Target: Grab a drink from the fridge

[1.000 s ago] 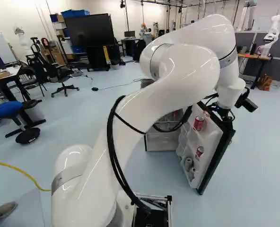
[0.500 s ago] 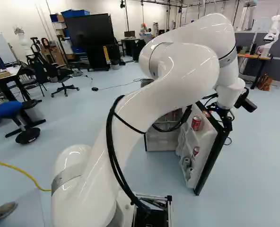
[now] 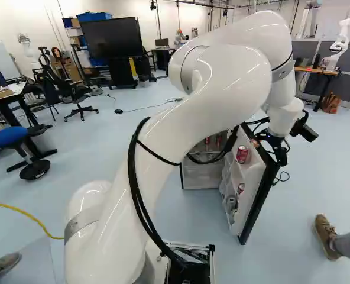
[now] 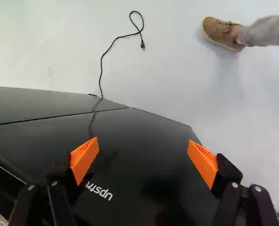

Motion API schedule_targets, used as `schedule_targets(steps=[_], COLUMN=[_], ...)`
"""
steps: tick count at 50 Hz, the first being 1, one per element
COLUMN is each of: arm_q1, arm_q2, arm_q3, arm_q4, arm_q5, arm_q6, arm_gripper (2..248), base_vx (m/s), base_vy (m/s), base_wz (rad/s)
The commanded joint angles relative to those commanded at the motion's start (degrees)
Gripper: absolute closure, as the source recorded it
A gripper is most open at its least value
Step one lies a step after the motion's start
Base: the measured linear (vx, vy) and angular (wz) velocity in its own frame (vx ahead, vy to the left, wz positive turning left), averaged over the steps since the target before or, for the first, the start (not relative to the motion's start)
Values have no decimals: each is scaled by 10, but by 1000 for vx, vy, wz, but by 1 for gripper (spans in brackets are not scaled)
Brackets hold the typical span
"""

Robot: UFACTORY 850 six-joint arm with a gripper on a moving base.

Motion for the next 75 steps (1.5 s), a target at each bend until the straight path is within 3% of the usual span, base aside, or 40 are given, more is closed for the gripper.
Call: schedule_targets(steps=[75], arm_q1=[27], arm_q2=[115], arm_q3=[180], arm_q4=[0], arm_q5=[0], arm_q6=[0], arm_gripper=[3], base_vx=[0], base_vy=[0], base_wz=[0])
